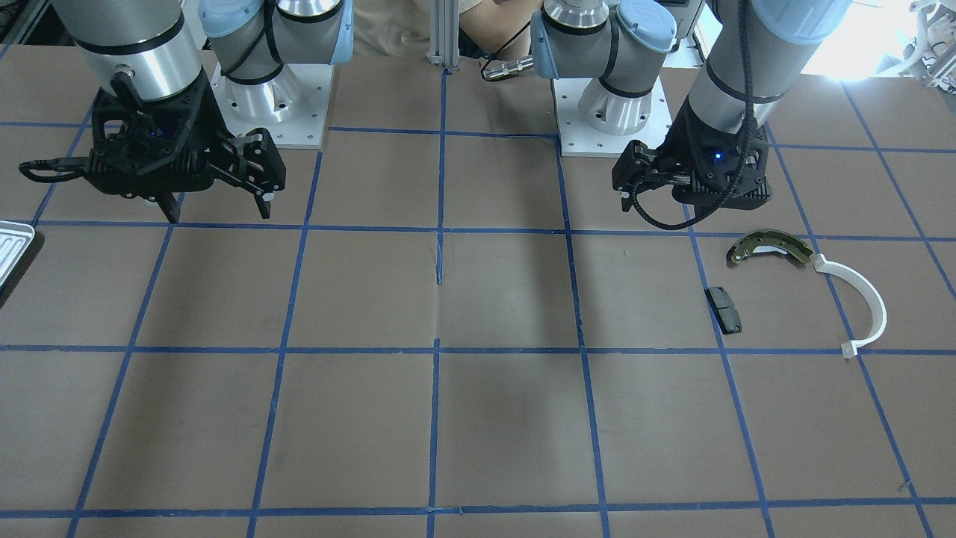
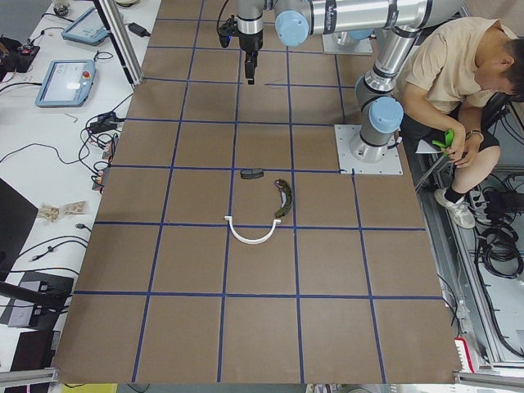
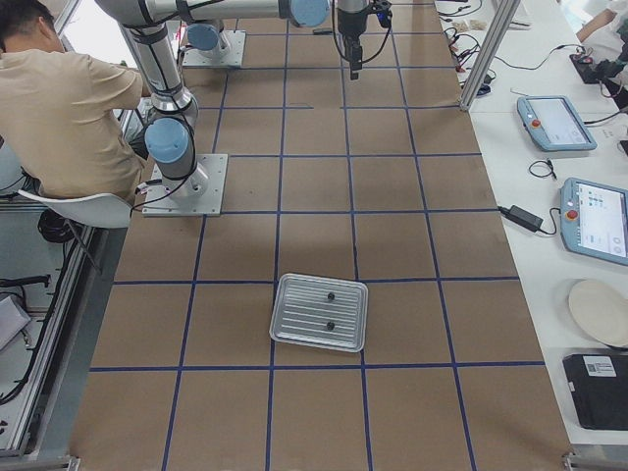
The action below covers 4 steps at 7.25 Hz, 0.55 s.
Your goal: Place bearing gear from tray to pile
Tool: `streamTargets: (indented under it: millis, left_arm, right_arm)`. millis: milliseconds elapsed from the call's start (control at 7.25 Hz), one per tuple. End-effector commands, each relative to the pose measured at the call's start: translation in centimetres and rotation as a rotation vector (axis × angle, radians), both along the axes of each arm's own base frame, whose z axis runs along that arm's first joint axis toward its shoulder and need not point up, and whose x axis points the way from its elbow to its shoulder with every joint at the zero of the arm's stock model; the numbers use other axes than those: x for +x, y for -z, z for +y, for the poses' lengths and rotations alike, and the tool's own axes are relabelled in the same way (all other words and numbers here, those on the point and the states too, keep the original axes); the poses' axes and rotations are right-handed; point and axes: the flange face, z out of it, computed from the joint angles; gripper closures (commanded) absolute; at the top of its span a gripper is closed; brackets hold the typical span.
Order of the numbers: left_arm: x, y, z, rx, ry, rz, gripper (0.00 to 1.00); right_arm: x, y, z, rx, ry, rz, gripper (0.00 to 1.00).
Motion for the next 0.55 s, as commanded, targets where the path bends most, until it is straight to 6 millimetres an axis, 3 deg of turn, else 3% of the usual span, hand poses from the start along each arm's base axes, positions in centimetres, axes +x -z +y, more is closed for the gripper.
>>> streamTargets:
  millis: [0,138,276,414]
  left_arm:
    - [0.0,0.1,0.0,0.002,0.001,0.0,0.0]
    - [0.0,0.1,0.0,0.002,0.001,-0.001,0.0]
    - [0.0,0.1,0.0,0.002,0.001,0.0,0.0]
    - [0.0,0.1,0.0,0.002,0.001,0.0,0.0]
  right_arm:
    - [-0.3,2.2,-0.6,0.032,-0.006,0.005,0.0]
    - [-2.6,2.6,-1.5,0.04,0.001,0.007,0.0]
    - [-7.2,3.0,-2.3,0.053,0.046,0.007,0.0]
    - [-13.0,4.9,-2.7,0.1,0.025,0.004,0.0]
